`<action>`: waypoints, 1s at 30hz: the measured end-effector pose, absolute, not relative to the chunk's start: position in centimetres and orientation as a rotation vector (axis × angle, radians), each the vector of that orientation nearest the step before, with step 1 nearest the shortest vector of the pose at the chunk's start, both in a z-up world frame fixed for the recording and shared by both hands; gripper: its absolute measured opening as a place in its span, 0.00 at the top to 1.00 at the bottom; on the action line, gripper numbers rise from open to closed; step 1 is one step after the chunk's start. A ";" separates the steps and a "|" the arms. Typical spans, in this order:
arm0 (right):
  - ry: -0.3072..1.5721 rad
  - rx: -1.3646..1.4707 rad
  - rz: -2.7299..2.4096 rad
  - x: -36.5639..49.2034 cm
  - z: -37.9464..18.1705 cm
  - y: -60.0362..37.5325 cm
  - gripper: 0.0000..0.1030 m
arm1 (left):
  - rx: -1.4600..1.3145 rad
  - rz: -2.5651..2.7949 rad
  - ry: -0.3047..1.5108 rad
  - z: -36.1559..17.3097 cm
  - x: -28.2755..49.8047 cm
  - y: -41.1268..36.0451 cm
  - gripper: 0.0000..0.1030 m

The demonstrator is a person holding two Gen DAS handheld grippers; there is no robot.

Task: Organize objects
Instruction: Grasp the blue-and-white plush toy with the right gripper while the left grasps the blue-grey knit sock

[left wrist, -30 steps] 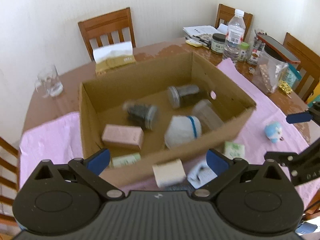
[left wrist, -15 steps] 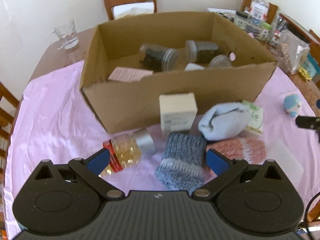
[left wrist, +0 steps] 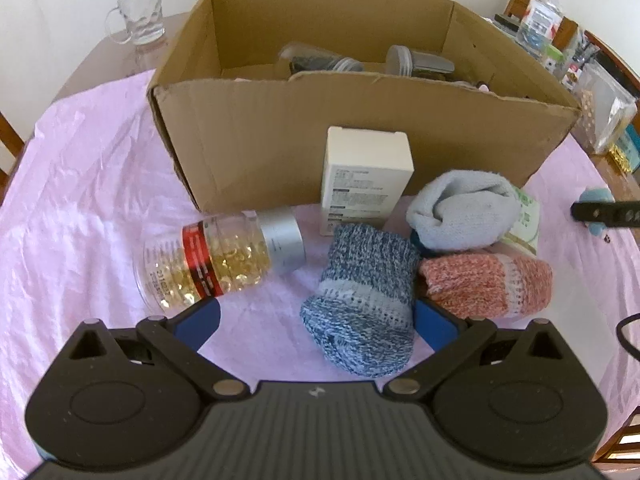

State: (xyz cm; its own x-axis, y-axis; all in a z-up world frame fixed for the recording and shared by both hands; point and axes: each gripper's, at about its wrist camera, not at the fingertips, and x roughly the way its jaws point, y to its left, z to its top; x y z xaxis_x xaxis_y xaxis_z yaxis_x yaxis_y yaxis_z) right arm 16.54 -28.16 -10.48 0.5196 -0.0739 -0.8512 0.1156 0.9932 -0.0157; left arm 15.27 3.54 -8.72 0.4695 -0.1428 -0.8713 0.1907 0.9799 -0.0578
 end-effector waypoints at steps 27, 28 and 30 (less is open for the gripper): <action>1.017 -0.035 0.036 15.5 -12.1 -29.4 0.00 | 0.254 -0.309 1.031 -9.9 14.6 1.3 0.04; 1.011 -0.038 0.043 15.4 -12.1 -29.4 0.00 | 0.247 -0.307 1.036 -10.0 14.7 1.3 0.04; 1.004 -0.042 0.050 15.2 -12.1 -29.5 0.00 | 0.228 -0.304 1.052 -10.4 15.1 1.3 0.03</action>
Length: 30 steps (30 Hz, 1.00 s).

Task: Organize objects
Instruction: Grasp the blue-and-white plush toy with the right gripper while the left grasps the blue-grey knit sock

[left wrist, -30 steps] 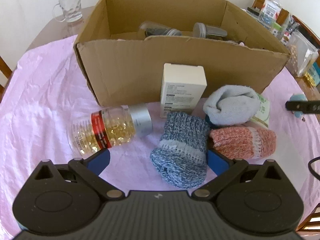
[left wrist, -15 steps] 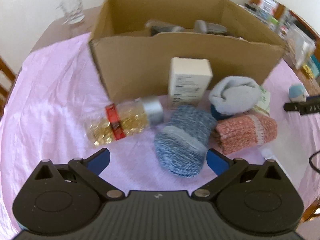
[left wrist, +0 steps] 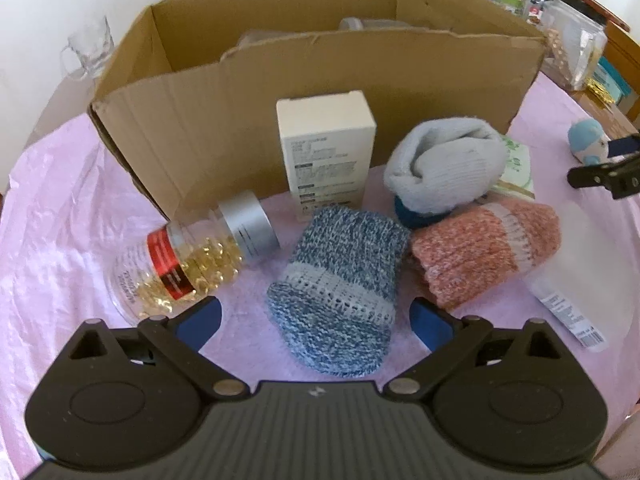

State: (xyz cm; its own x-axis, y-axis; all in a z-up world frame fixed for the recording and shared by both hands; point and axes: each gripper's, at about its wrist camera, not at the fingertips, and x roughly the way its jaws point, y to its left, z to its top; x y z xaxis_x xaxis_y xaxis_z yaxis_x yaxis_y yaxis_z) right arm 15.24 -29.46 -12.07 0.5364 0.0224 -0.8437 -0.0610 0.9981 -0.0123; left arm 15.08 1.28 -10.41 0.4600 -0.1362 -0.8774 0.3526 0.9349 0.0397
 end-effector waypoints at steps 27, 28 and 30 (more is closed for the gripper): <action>1.023 -0.071 0.072 15.6 -11.8 -29.2 0.00 | 0.220 -0.384 1.037 -9.9 15.6 -0.7 0.27; 1.023 -0.082 0.085 15.6 -11.8 -29.0 0.01 | 0.227 -0.391 1.036 -9.9 15.6 -0.9 0.28; 1.018 -0.103 0.101 15.8 -11.6 -28.7 0.06 | 0.238 -0.402 1.033 -10.0 16.5 -0.7 0.31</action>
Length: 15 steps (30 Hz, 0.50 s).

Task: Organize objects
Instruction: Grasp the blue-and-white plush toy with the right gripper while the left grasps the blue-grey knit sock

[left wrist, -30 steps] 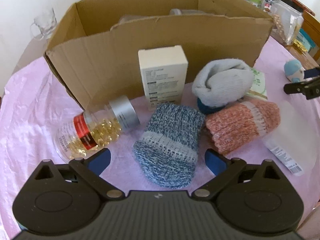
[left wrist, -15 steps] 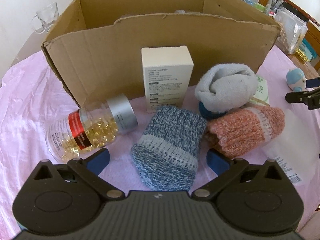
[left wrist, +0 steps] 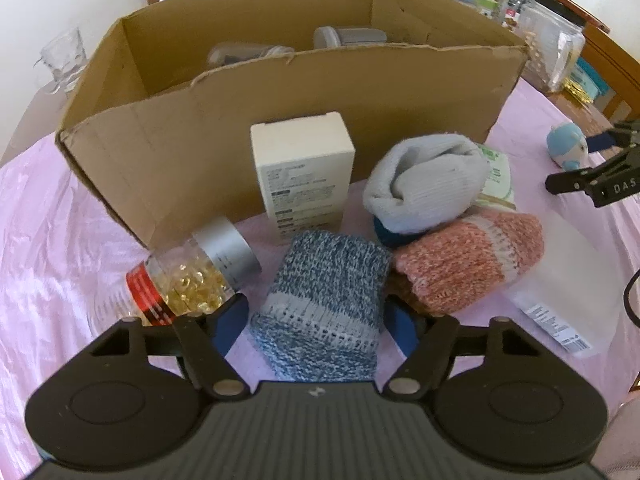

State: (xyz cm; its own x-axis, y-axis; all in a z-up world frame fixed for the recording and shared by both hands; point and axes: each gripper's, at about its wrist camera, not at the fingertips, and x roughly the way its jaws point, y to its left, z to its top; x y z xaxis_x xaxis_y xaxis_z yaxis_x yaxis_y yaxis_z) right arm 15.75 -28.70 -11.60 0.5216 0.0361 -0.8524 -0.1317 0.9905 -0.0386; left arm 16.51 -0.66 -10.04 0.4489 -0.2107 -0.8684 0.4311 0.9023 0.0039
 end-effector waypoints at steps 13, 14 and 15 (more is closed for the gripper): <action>1.024 -0.097 0.108 15.8 -10.3 -28.3 0.48 | 0.247 -0.435 1.047 -9.4 16.6 0.6 0.44; 1.025 -0.100 0.104 15.9 -10.2 -28.4 0.48 | 0.249 -0.437 1.047 -9.4 16.6 0.5 0.44; 1.025 -0.102 0.104 15.9 -10.1 -28.4 0.49 | 0.250 -0.438 1.048 -9.3 16.6 0.7 0.44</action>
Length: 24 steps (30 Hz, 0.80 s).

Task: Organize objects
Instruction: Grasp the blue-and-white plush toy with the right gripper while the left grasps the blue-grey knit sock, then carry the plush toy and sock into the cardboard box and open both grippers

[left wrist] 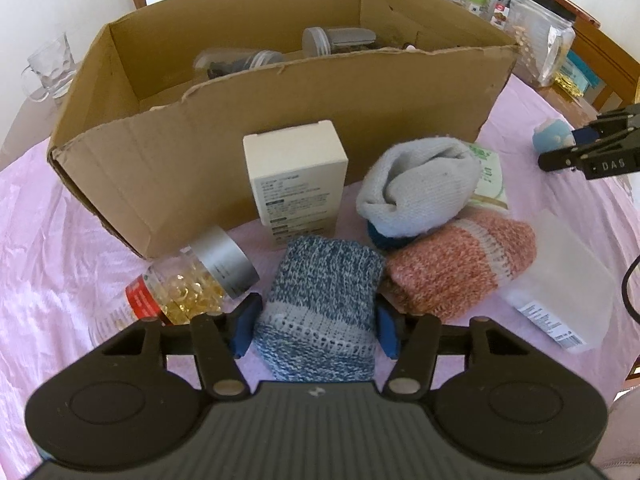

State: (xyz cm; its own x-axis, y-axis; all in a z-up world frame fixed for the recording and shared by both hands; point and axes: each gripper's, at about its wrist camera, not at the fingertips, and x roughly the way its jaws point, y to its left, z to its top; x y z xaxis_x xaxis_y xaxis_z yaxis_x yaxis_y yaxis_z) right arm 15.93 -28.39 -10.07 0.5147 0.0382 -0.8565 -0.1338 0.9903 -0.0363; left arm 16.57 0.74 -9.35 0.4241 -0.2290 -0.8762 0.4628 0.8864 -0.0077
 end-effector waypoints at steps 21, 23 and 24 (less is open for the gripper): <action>0.966 -0.215 0.278 14.7 -4.1 -26.1 0.51 | 0.247 -0.508 1.063 -3.9 15.9 2.3 0.45; 0.950 -0.232 0.310 14.7 -3.1 -25.5 0.51 | 0.242 -0.524 1.055 -2.7 15.9 2.3 0.45; 0.943 -0.235 0.327 14.8 -2.6 -25.2 0.51 | 0.241 -0.530 1.045 -2.1 15.9 2.3 0.45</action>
State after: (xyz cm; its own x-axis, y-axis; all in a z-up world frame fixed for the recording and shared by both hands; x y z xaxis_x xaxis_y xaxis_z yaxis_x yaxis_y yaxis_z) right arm 14.83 -25.18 -2.56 0.5441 0.1712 -0.8214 -0.3738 0.9259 -0.0546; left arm 15.89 2.34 -2.11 0.3919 -0.3006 -0.8695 0.5239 0.8498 -0.0576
